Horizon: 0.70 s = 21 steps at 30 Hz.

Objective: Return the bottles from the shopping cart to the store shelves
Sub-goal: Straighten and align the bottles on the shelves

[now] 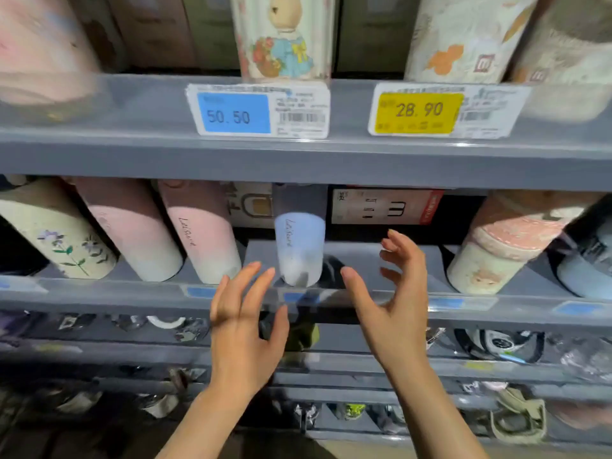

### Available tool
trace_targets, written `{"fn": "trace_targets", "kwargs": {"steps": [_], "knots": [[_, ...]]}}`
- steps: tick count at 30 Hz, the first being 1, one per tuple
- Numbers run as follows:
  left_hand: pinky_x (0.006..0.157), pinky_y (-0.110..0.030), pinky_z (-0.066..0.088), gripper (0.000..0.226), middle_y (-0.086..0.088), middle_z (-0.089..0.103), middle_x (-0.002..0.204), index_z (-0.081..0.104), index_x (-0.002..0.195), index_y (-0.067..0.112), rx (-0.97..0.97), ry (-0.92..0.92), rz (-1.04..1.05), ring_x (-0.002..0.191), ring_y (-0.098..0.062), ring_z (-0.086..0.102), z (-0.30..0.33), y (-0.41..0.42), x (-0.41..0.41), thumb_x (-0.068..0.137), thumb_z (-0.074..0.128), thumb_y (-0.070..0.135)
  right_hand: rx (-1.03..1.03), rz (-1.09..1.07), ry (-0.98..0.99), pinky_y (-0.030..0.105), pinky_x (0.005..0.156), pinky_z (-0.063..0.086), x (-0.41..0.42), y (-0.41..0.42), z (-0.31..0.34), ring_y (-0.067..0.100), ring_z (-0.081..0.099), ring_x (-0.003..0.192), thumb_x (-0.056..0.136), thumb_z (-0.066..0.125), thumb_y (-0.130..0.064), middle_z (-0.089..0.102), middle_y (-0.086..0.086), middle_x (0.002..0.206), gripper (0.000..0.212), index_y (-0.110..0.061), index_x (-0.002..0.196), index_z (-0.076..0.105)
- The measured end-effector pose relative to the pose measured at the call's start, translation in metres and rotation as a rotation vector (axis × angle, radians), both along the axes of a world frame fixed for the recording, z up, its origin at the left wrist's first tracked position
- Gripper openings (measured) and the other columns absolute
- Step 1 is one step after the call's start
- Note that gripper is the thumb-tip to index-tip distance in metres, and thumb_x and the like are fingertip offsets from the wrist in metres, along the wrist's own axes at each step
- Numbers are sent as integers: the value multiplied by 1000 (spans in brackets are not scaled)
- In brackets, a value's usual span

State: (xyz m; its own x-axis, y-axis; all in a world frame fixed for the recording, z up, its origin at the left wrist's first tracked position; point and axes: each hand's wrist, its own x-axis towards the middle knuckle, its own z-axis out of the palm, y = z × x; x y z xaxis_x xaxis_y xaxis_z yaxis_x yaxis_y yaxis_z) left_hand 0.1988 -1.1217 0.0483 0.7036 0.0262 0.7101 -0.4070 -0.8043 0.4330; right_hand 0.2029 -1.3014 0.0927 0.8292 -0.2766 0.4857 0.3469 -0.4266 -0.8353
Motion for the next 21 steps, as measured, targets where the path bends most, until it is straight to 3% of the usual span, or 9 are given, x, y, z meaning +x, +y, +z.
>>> {"fn": "trace_targets", "kwargs": {"steps": [2,4,7,9,11,15,18,21], "knots": [[102,-20,40,42,-4,43,130,48,125,19,-122,-11,1,116,-18,47,16,41,3,85,54,29,26,-11,62,26,100,42,11,37,6,8,45,121,79,74,-36,44,-4,131,71,-23,137,36],[103,-8,30,42,-15,46,127,52,124,7,-185,-62,5,117,-21,46,31,71,10,85,57,23,31,-31,115,36,100,44,25,64,11,16,45,124,76,78,-37,43,2,135,82,-16,140,31],[105,-14,31,48,-22,48,127,51,126,-3,-231,-71,-10,120,-25,45,35,94,23,85,60,20,20,-124,188,47,90,49,43,92,17,26,50,115,68,82,-45,48,9,123,86,-7,129,35],[104,-18,36,57,-10,42,133,44,134,8,-349,-23,-9,122,-22,46,36,98,32,83,62,26,-5,-184,208,44,87,49,49,100,18,26,52,107,67,85,-39,50,9,113,75,-7,116,38],[104,-25,39,66,-3,37,138,33,140,20,-453,10,-31,122,-18,46,37,95,39,81,62,32,12,-203,246,41,87,50,53,102,20,24,54,104,67,85,-36,52,5,110,67,-18,108,35],[100,-26,41,82,-14,29,147,17,141,39,-574,94,-86,126,-18,44,33,84,51,75,67,42,-8,-228,309,45,79,55,57,96,19,22,61,94,64,84,-45,59,3,104,66,-35,96,27],[97,-40,43,95,-12,26,152,11,137,48,-595,183,-24,127,-25,45,31,80,57,67,75,47,5,-238,281,47,74,55,53,89,18,23,63,86,62,84,-45,62,3,98,64,-33,96,32],[97,-54,44,102,-14,34,151,8,135,45,-551,249,88,127,-37,48,30,77,62,69,85,32,-11,-235,274,40,73,53,48,73,22,20,62,85,65,85,-37,61,1,97,63,-24,102,36]]}}
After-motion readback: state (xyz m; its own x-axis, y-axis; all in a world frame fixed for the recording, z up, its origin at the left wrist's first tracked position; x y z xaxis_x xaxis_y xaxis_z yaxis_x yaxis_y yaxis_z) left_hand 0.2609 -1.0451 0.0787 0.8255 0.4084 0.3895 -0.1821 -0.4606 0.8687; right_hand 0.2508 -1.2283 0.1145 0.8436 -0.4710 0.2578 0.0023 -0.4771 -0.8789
